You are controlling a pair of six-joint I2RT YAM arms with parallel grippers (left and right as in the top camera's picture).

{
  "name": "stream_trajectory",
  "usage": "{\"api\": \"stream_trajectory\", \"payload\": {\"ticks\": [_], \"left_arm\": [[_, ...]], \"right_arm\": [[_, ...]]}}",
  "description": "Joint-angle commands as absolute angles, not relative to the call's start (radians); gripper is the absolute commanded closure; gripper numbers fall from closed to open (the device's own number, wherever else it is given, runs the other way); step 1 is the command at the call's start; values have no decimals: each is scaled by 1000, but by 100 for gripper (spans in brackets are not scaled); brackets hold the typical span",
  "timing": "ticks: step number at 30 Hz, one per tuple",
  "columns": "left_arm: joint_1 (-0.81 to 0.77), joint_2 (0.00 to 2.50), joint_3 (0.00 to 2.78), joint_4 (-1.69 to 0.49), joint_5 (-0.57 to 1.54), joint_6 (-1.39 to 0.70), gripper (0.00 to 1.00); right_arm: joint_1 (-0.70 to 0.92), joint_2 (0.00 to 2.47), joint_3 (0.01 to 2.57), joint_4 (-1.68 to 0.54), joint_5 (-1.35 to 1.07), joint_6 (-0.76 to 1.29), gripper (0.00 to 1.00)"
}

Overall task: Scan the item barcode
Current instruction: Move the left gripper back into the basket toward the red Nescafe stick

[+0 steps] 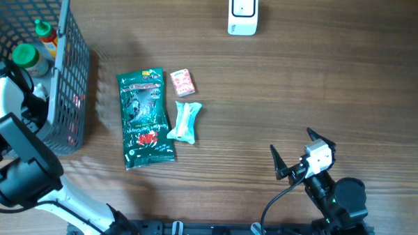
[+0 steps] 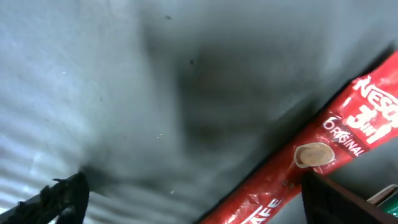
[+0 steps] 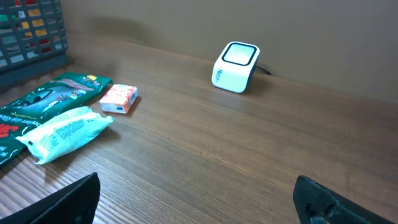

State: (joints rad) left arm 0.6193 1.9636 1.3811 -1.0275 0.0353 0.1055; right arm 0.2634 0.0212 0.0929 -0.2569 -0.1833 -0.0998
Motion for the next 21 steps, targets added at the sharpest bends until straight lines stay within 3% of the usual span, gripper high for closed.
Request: {"api": "stream_trajectory", "payload": {"ticks": [1, 4, 11, 13, 14, 16, 18, 21], "left_arm": [[614, 1990, 1335, -1002, 88, 207, 0], [614, 1990, 1335, -994, 39, 207, 1], [623, 1990, 1335, -976, -26, 205, 44], [639, 1991, 1335, -964, -86, 141, 48], [647, 1991, 1335, -957, -112, 101, 44], [669, 1991, 1335, -944, -149, 14, 16], [700, 1991, 1335, -935, -147, -81, 0], [744, 1991, 1335, -935, -147, -217, 0]], "right_arm": [[260, 10, 101, -255, -196, -105, 0], [260, 10, 101, -255, -196, -104, 0], [260, 10, 101, -255, -196, -104, 0], [260, 10, 101, -255, -196, -104, 0], [260, 10, 101, -255, -196, -104, 0], [260, 10, 101, -255, -196, -104, 0], [260, 10, 101, -255, -196, -104, 0], [260, 10, 101, -255, -196, -105, 0]]}}
